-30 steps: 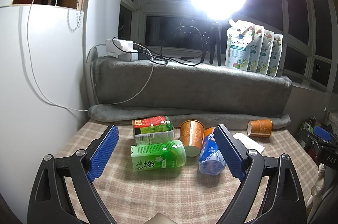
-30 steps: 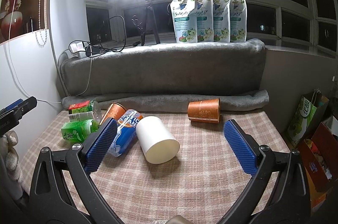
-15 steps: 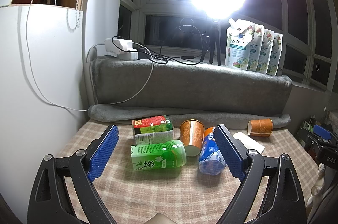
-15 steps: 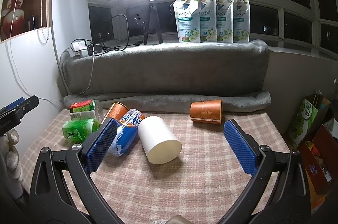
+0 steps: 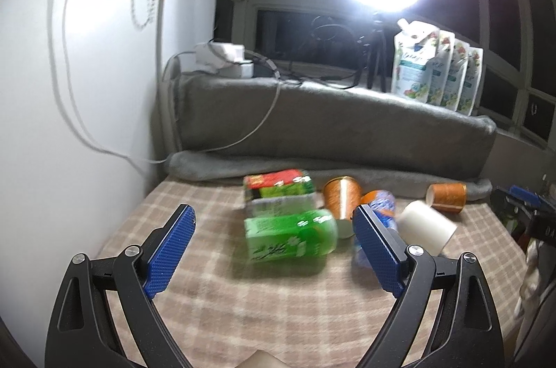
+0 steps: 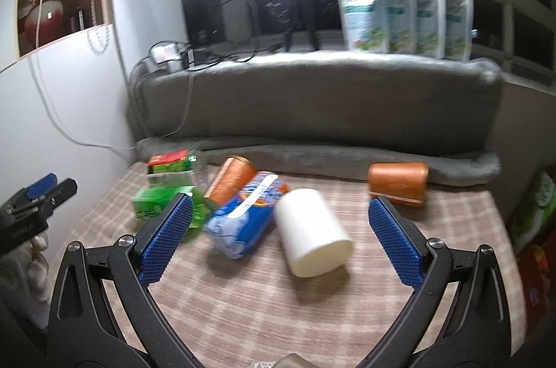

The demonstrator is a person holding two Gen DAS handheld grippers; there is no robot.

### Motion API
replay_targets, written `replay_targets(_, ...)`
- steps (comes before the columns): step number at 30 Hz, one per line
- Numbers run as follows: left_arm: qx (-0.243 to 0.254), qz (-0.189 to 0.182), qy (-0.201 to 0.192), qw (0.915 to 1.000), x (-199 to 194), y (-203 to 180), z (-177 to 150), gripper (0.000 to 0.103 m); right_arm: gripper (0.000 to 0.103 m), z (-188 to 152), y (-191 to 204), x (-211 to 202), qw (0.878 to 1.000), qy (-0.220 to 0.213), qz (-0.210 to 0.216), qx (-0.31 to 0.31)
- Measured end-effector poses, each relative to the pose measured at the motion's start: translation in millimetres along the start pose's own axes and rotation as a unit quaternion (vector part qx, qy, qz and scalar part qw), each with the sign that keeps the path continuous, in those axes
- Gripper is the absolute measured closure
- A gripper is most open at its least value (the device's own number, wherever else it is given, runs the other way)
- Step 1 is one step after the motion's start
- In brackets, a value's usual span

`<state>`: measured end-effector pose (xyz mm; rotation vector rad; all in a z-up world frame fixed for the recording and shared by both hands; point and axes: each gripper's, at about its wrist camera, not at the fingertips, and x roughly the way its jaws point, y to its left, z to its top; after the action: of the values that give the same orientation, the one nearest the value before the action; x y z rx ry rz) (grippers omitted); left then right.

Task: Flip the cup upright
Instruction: 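Reach the right tool to the lying red-labelled bottle and grasp it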

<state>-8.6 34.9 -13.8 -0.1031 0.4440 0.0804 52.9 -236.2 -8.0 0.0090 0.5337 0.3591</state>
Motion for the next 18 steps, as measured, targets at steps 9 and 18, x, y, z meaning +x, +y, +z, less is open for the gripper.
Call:
replay_targets(9,-0.017,0.041,0.017,0.9989,-2,34,-9,0.011,0.0,34,50,65,0.991,0.064,0.074,-0.092)
replay_targets(18,-0.028,0.054,0.028,0.9978,-11,55,-17,0.011,0.004,62,129,135,0.934,0.14,0.115,-0.309)
